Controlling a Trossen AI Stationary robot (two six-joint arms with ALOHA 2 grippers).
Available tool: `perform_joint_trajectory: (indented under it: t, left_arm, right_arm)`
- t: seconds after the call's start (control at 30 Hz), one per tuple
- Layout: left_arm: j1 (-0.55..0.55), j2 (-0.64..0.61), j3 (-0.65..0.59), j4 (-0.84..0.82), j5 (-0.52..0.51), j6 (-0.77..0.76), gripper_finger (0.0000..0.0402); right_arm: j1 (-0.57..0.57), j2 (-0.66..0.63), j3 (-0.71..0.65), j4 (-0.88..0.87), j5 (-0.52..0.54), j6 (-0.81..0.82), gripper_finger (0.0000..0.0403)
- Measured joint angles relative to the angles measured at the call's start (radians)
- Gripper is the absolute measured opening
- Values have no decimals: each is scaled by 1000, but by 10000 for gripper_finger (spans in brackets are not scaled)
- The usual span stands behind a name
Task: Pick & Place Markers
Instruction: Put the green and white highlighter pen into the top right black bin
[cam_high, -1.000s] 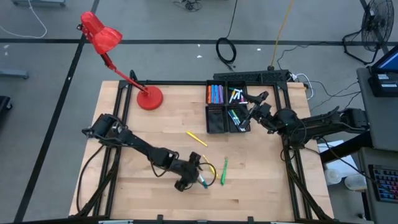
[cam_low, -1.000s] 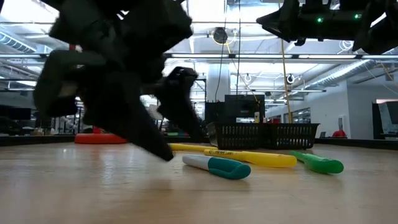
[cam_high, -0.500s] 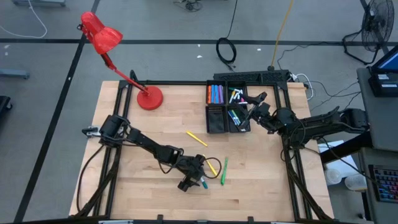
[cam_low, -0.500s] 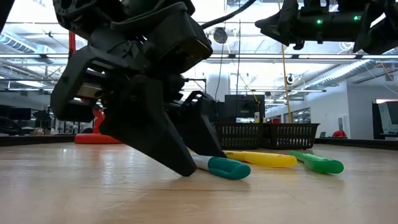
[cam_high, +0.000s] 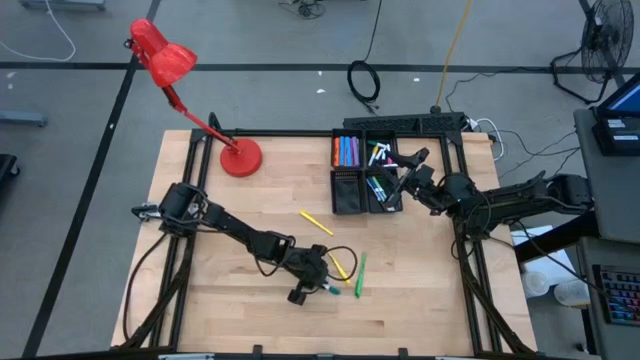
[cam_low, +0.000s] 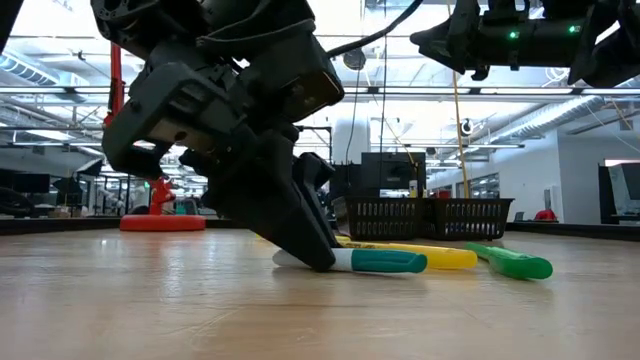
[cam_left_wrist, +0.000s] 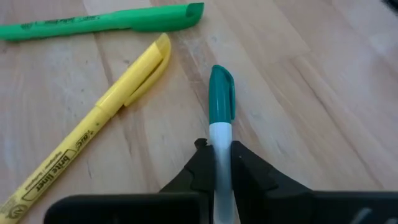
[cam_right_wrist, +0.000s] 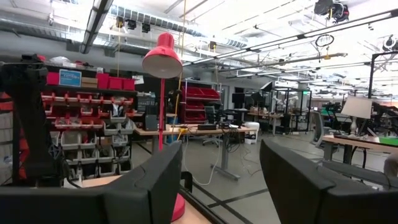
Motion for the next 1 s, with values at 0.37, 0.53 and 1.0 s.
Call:
perform_joint_trajectory:
  t: [0.37, 0.53, 1.0]
  left_arm:
    - [68, -212, -112, 96, -13, 130, 32]
    - [195, -308, -315, 444, 15, 136, 32]
    - [408, -339, -498, 1256, 365, -34, 31]
  right_arm:
    - [0, 0, 0, -35, 5, 6, 203]
    - [0, 3, 0, -46, 5, 9, 203]
    - [49, 198, 104, -79, -212, 163, 203]
